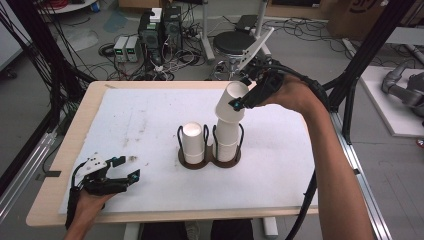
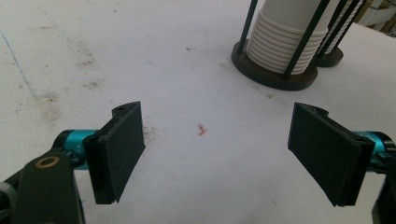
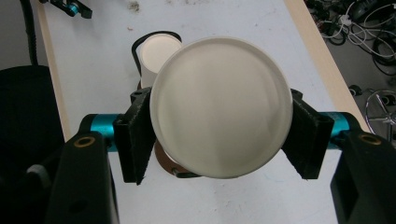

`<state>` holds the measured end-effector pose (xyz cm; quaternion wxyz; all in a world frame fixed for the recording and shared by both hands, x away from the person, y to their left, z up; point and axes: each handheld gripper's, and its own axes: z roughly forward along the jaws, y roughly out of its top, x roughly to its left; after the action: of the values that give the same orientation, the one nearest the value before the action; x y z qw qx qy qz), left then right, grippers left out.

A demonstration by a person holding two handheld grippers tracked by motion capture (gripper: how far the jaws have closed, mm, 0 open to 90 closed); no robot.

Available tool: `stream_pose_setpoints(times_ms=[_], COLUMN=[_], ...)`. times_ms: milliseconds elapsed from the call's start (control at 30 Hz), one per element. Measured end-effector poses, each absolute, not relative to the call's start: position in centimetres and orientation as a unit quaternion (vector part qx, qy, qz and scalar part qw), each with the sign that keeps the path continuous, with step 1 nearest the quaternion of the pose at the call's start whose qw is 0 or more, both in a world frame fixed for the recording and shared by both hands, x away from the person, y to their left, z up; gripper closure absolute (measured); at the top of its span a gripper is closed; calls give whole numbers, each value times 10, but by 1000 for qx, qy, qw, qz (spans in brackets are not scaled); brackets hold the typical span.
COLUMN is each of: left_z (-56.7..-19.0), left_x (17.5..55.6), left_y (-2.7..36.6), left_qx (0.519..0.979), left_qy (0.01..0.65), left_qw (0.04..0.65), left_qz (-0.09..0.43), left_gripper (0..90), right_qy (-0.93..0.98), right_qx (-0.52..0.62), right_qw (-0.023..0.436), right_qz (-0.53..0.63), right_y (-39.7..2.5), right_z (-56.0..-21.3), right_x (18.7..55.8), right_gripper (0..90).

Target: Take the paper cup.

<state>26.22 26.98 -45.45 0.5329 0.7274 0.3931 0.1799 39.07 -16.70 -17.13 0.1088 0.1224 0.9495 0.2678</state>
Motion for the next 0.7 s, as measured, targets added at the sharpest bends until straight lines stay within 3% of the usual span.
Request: stream_pose_setpoints(times_ms=[700], left_z=[-454], left_x=[262], left_y=[270], left_qx=[727], left_qy=[394], left_qw=[533], left_qz=[181], left_gripper=[187], right_qy=[928], right_qx=[123], right_qw=[128], right_qz=[328], right_y=[-217], right_z=[-153], right_x=[355], right_gripper=[348])
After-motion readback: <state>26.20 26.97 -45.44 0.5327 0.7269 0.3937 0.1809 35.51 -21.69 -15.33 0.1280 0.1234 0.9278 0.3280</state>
